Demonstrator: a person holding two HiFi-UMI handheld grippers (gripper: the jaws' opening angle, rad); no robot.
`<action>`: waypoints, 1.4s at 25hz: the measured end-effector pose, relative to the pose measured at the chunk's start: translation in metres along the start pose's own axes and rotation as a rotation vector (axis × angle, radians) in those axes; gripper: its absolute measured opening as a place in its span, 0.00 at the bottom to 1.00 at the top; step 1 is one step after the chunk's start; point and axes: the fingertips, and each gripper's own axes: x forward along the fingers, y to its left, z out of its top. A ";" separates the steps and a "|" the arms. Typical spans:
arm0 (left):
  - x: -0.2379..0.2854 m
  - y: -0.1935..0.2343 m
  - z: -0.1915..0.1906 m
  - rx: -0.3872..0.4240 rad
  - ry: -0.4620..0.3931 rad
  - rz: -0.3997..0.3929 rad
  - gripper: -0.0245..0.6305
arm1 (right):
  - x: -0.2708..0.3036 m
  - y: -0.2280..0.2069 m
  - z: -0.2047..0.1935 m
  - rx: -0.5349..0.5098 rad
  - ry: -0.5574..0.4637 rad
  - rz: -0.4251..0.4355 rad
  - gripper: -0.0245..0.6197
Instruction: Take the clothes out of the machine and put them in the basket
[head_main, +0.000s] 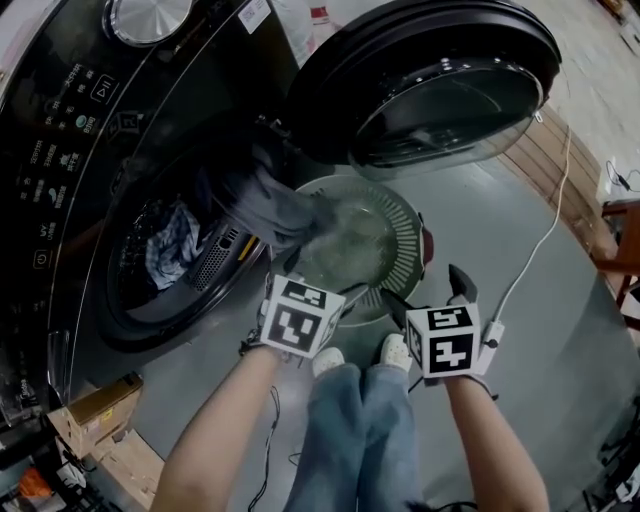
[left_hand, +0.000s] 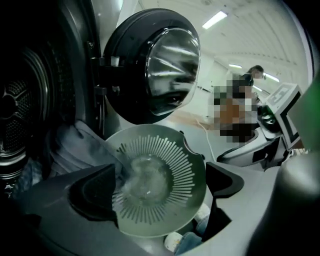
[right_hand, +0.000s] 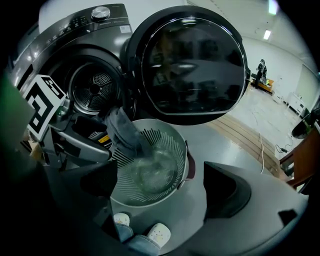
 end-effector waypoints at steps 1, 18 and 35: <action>0.000 0.008 -0.001 0.005 -0.001 0.032 0.86 | 0.002 0.001 0.000 -0.003 0.001 0.001 0.87; -0.010 0.202 0.009 0.130 0.087 0.377 0.91 | 0.049 0.038 0.026 -0.021 0.010 0.030 0.87; 0.041 0.239 0.000 0.021 0.193 0.281 0.81 | 0.070 0.044 0.011 -0.070 0.028 0.056 0.87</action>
